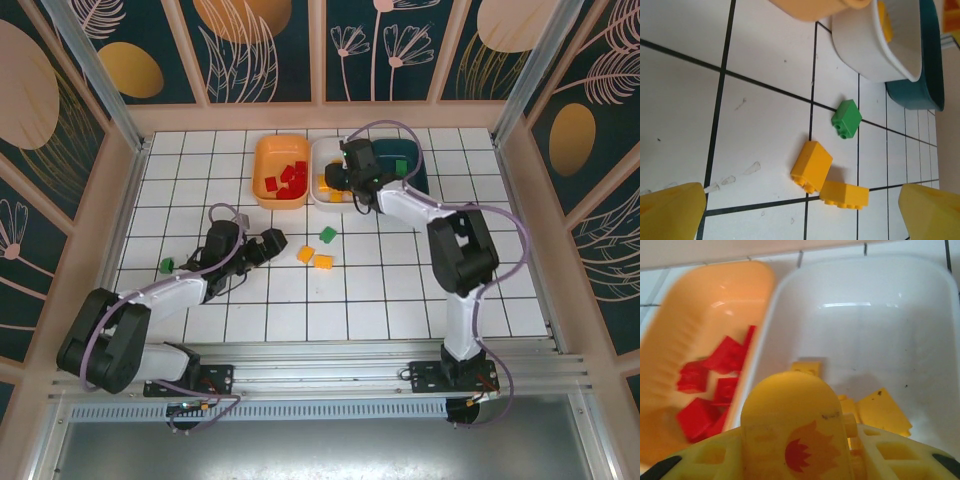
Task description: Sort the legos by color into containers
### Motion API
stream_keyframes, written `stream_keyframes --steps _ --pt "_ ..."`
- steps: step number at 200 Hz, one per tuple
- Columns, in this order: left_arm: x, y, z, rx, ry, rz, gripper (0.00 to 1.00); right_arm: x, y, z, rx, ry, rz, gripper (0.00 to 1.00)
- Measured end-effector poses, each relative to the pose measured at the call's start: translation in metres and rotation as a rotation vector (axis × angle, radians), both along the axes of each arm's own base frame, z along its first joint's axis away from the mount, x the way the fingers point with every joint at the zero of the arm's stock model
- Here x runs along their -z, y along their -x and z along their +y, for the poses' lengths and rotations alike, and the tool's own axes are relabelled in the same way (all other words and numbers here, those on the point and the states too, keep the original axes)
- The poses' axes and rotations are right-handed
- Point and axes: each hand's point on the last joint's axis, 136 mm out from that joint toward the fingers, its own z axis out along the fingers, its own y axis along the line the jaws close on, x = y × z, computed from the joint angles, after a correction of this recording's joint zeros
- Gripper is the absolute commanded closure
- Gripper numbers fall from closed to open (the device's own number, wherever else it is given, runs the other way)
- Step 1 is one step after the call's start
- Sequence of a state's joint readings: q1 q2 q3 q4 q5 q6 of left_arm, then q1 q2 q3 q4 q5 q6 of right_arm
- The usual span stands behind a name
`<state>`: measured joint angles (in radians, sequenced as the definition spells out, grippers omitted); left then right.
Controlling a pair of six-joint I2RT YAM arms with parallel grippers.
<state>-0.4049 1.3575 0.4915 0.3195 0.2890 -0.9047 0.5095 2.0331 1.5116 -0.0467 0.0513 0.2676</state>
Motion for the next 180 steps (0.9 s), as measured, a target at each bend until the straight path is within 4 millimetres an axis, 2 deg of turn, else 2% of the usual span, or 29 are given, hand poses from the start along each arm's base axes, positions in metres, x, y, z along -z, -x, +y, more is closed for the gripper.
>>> stream_keyframes --steps 25,44,71,89,103,118,134,147,157,163,180 --pt "-0.002 -0.002 -0.005 0.012 0.026 -0.007 0.02 0.034 -0.022 -0.005 0.011 0.030 0.073 0.58" --pt "-0.003 -0.002 -0.005 0.013 0.027 -0.010 0.01 0.049 -0.028 -0.008 0.014 0.049 0.112 0.41" --pt "-0.006 -0.003 -0.005 0.015 0.027 -0.019 0.02 0.049 -0.025 -0.009 0.007 0.066 0.122 0.31" --pt "-0.014 -0.007 -0.007 0.020 0.028 -0.038 0.02 0.037 -0.018 -0.013 0.015 0.076 0.104 0.26" --pt "-0.021 -0.010 -0.008 0.023 0.030 -0.058 0.01 0.019 -0.001 -0.018 0.023 0.088 0.074 0.25" --pt "-0.028 -0.013 -0.009 0.026 0.033 -0.078 0.01 -0.014 0.024 -0.020 0.027 0.091 0.016 0.25" --pt "-0.032 -0.014 -0.008 0.020 0.029 -0.092 0.02 -0.054 0.056 -0.008 0.017 0.051 -0.060 0.25" --pt "-0.034 -0.015 -0.004 -0.003 0.016 -0.103 0.01 -0.072 0.079 0.005 0.011 0.006 -0.099 0.24" --pt "-0.037 -0.017 0.001 -0.030 0.002 -0.114 0.01 -0.073 0.096 0.015 0.007 -0.029 -0.100 0.24" --pt "-0.040 -0.018 0.005 -0.052 -0.009 -0.124 0.02 -0.066 0.105 0.020 0.008 -0.042 -0.087 0.24" --pt "-0.048 -0.021 0.019 -0.119 -0.038 -0.152 0.02 -0.028 0.127 0.026 0.024 -0.038 -0.006 0.22"
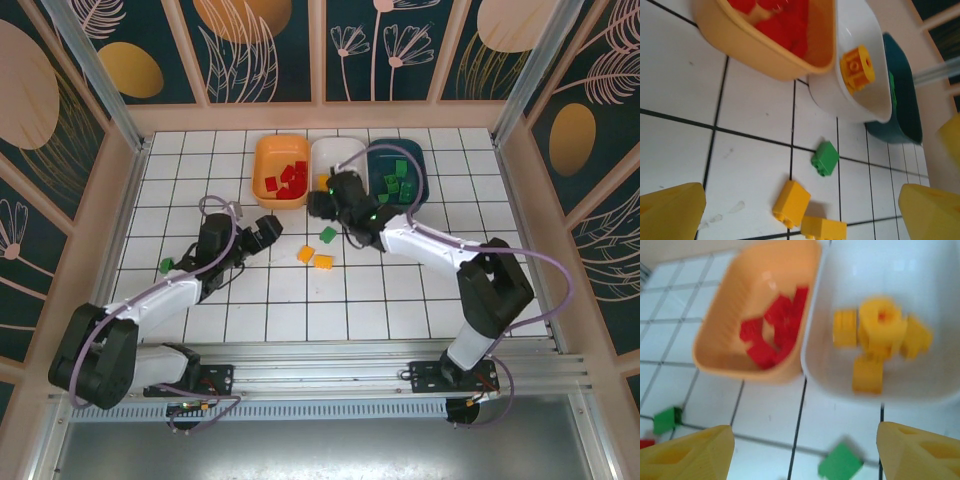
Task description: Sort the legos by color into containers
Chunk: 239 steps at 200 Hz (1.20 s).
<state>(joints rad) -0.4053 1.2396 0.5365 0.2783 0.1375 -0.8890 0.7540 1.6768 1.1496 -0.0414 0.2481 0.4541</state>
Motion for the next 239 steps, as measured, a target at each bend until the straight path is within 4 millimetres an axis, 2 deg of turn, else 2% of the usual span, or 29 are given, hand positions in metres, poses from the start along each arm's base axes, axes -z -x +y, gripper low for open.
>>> stream_keyframes --steps 14,35,54,83,104,152,176,206,239 --pt "-0.006 -0.001 0.008 -0.042 -0.014 -0.021 0.01 0.035 0.011 -0.001 0.027 0.021 0.079 0.19" --pt "-0.006 -0.001 0.014 -0.070 -0.025 -0.026 0.01 0.070 0.011 -0.002 0.074 0.041 0.155 0.18" --pt "0.000 0.001 0.018 -0.086 -0.038 -0.011 0.02 0.094 0.007 0.000 0.112 0.060 0.203 0.18" --pt "0.016 0.009 0.022 -0.093 -0.053 0.028 0.01 0.117 -0.004 0.004 0.165 0.080 0.237 0.18" --pt "0.021 0.012 0.024 -0.093 -0.060 0.044 0.01 0.125 -0.008 -0.002 0.211 0.105 0.239 0.18" --pt "0.025 0.012 0.023 -0.092 -0.066 0.055 0.02 0.133 -0.010 -0.017 0.272 0.167 0.218 0.26" --pt "0.030 0.012 0.024 -0.092 -0.072 0.067 0.01 0.134 -0.004 -0.025 0.265 0.183 0.211 0.27" --pt "0.035 0.012 0.023 -0.091 -0.078 0.081 0.01 0.133 0.013 -0.038 0.238 0.206 0.225 0.31" --pt "0.045 0.010 0.021 -0.085 -0.086 0.109 0.01 0.134 0.019 -0.035 0.201 0.186 0.257 0.33"
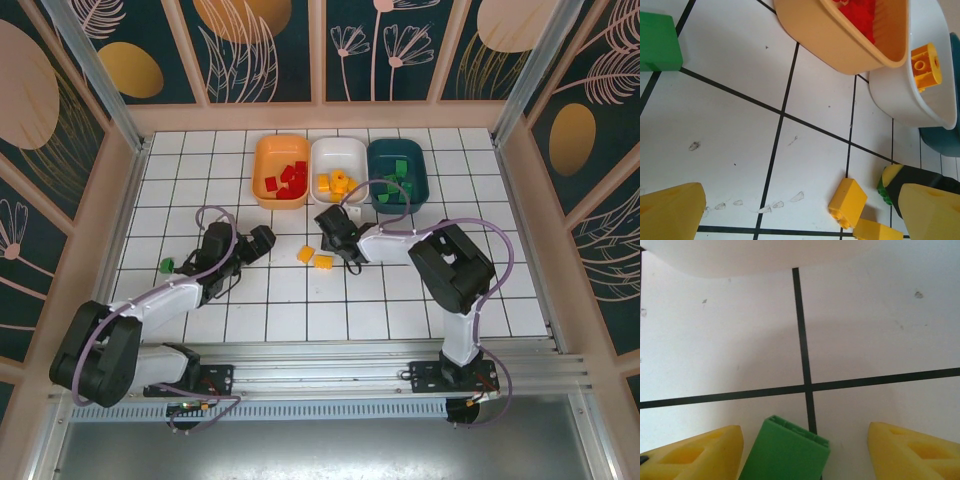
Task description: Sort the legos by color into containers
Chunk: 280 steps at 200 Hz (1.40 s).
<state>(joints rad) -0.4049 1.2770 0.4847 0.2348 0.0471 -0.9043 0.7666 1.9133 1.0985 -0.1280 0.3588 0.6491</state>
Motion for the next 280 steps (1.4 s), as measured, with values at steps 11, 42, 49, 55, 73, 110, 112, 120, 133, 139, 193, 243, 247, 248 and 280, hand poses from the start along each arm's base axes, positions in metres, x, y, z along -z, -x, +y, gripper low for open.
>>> stream_keyframes --steps 11,42,49,55,73,110,112,120,133,139,193,243,247,248,280 --pt "0.000 -0.001 -0.001 0.002 0.001 0.002 0.02 0.000 0.001 0.001 -0.007 -0.002 0.004 0.34" --pt "-0.001 -0.001 -0.002 0.005 0.004 0.000 0.02 0.001 0.006 -0.001 -0.022 -0.008 0.012 0.40" --pt "-0.001 -0.001 -0.002 0.006 0.004 0.001 0.02 0.001 0.008 -0.002 -0.023 -0.009 0.012 0.43" --pt "-0.001 -0.001 -0.002 0.006 0.004 0.001 0.02 0.001 0.010 -0.003 -0.024 -0.008 0.013 0.45" --pt "-0.001 -0.001 -0.002 0.006 0.005 0.001 0.01 0.002 0.015 -0.008 -0.024 -0.007 0.019 0.55" --pt "-0.002 -0.003 -0.006 0.018 0.013 0.004 0.02 0.000 0.016 -0.009 -0.041 -0.001 0.011 0.70" --pt "-0.002 -0.003 -0.006 0.018 0.013 0.004 0.01 0.000 0.016 -0.009 -0.041 -0.001 0.010 0.70" --pt "-0.003 -0.004 -0.006 0.018 0.014 0.001 0.02 -0.001 0.015 -0.008 -0.048 0.001 0.007 0.71" --pt "-0.005 -0.005 -0.006 0.018 0.015 -0.001 0.02 -0.001 0.015 -0.008 -0.061 0.009 0.002 0.73" --pt "-0.005 -0.006 -0.007 0.018 0.016 -0.003 0.01 -0.002 0.014 -0.008 -0.068 0.013 -0.001 0.73" --pt "-0.017 -0.015 -0.023 0.062 0.082 -0.023 0.02 -0.073 -0.033 -0.033 -0.025 -0.037 -0.153 0.73" --pt "-0.024 -0.022 -0.088 0.249 0.188 -0.008 0.02 -0.133 -0.128 -0.133 0.177 -0.075 -0.287 0.73" --pt "-0.026 -0.022 -0.096 0.269 0.192 -0.012 0.02 -0.132 -0.135 -0.140 0.185 -0.076 -0.285 0.72" --pt "-0.028 -0.023 -0.098 0.275 0.194 -0.014 0.01 -0.133 -0.137 -0.142 0.190 -0.077 -0.286 0.72" --pt "-0.047 -0.017 -0.132 0.378 0.221 -0.048 0.01 -0.097 -0.181 -0.175 0.202 -0.085 -0.210 0.66"
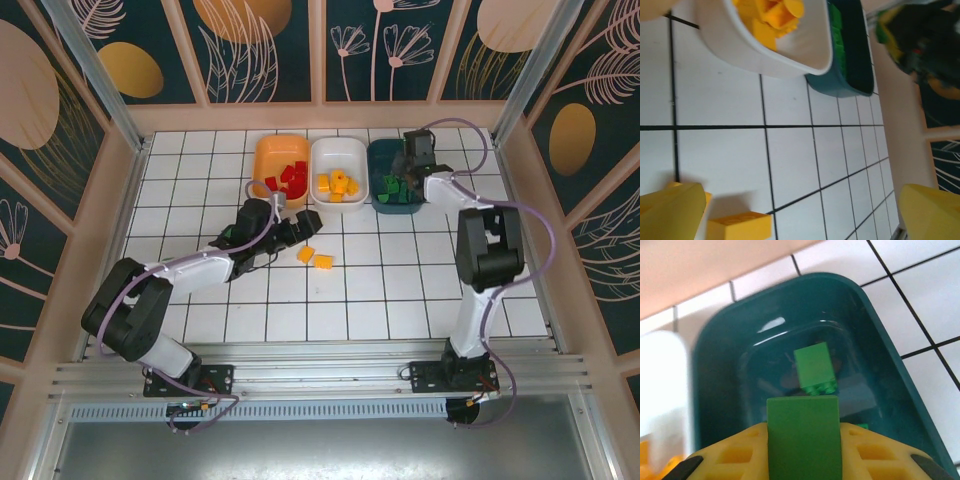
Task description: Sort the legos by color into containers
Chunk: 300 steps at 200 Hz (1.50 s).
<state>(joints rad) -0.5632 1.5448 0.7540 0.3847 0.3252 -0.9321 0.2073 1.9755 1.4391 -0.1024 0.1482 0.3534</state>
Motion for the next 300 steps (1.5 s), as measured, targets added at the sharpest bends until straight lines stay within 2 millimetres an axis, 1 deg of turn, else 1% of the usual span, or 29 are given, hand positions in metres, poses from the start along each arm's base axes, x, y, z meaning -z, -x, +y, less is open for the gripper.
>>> stream_keyframes --steps 13,24,32,39,46,67,81,94,102,116,124,128,139,151,159,166,174,184,194,204,210,219,225,248,270,280,300 --pt "0.004 0.000 0.002 -0.007 -0.018 0.006 0.01 0.024 -0.003 -0.004 -0.014 -0.002 0.060 0.63" --pt "0.010 0.000 0.007 -0.022 -0.047 0.023 0.01 0.039 -0.002 -0.003 -0.025 -0.007 0.098 0.60" --pt "0.014 0.000 0.011 -0.039 -0.074 0.035 0.02 0.048 0.002 -0.002 -0.036 -0.010 0.129 0.54" --pt "0.017 0.000 0.015 -0.054 -0.096 0.043 0.02 0.051 0.005 -0.001 -0.045 -0.012 0.144 0.46" --pt "0.020 0.000 0.019 -0.068 -0.119 0.049 0.01 0.052 0.006 0.001 -0.054 -0.015 0.152 0.42" --pt "0.022 0.000 0.035 -0.123 -0.186 0.051 0.01 0.043 0.003 0.003 -0.064 -0.022 0.135 0.36" --pt "0.018 -0.001 0.047 -0.170 -0.223 0.043 0.01 0.032 0.003 0.003 -0.061 -0.021 0.114 0.35" --pt "0.014 -0.004 0.062 -0.225 -0.255 0.035 0.01 0.013 0.008 0.002 -0.055 -0.017 0.075 0.35" --pt "0.010 -0.006 0.072 -0.260 -0.270 0.029 0.01 -0.003 0.016 0.004 -0.056 -0.015 0.044 0.35" --pt "0.000 -0.011 0.096 -0.340 -0.291 0.017 0.01 -0.031 0.034 0.010 -0.062 -0.013 -0.021 0.34" --pt "-0.006 -0.015 0.114 -0.395 -0.299 0.012 0.01 -0.050 0.050 0.019 -0.073 -0.016 -0.068 0.34" --pt "-0.010 -0.017 0.122 -0.419 -0.299 0.010 0.02 -0.056 0.056 0.023 -0.079 -0.021 -0.088 0.34" --pt "-0.016 -0.022 0.150 -0.500 -0.309 0.011 0.03 -0.077 0.080 0.043 -0.118 -0.031 -0.154 0.34" --pt "-0.017 -0.025 0.179 -0.576 -0.327 0.024 0.05 -0.089 0.105 0.066 -0.175 -0.044 -0.200 0.34" --pt "-0.014 -0.025 0.196 -0.619 -0.341 0.037 0.07 -0.091 0.118 0.081 -0.212 -0.055 -0.217 0.34" --pt "-0.009 -0.024 0.209 -0.651 -0.360 0.056 0.10 -0.089 0.128 0.091 -0.239 -0.062 -0.220 0.34" --pt "-0.002 -0.021 0.219 -0.672 -0.383 0.077 0.13 -0.083 0.137 0.097 -0.256 -0.068 -0.210 0.34" --pt "0.009 -0.015 0.229 -0.687 -0.410 0.112 0.16 -0.071 0.143 0.099 -0.265 -0.071 -0.191 0.34" --pt "0.020 -0.009 0.234 -0.691 -0.437 0.144 0.18 -0.059 0.147 0.097 -0.265 -0.065 -0.166 0.34" --pt "0.028 -0.007 0.237 -0.692 -0.454 0.171 0.22 -0.048 0.152 0.095 -0.265 -0.056 -0.142 0.35" --pt "0.033 -0.005 0.238 -0.688 -0.466 0.185 0.25 -0.043 0.154 0.094 -0.265 -0.052 -0.133 0.35" --pt "0.040 -0.004 0.239 -0.683 -0.485 0.202 0.27 -0.035 0.157 0.092 -0.266 -0.047 -0.121 0.35" --pt "0.045 -0.004 0.240 -0.677 -0.501 0.212 0.30 -0.031 0.159 0.091 -0.266 -0.044 -0.116 0.35" --pt "0.068 -0.001 0.241 -0.640 -0.566 0.260 0.34 -0.017 0.166 0.087 -0.266 -0.036 -0.095 0.35" --pt "0.088 0.002 0.242 -0.610 -0.615 0.303 0.35 -0.010 0.171 0.084 -0.266 -0.035 -0.091 0.36" --pt "0.095 0.003 0.243 -0.600 -0.636 0.315 0.37 -0.010 0.172 0.084 -0.265 -0.038 -0.099 0.36" --pt "0.099 0.003 0.246 -0.594 -0.667 0.312 0.42 -0.008 0.174 0.083 -0.264 -0.044 -0.107 0.36"
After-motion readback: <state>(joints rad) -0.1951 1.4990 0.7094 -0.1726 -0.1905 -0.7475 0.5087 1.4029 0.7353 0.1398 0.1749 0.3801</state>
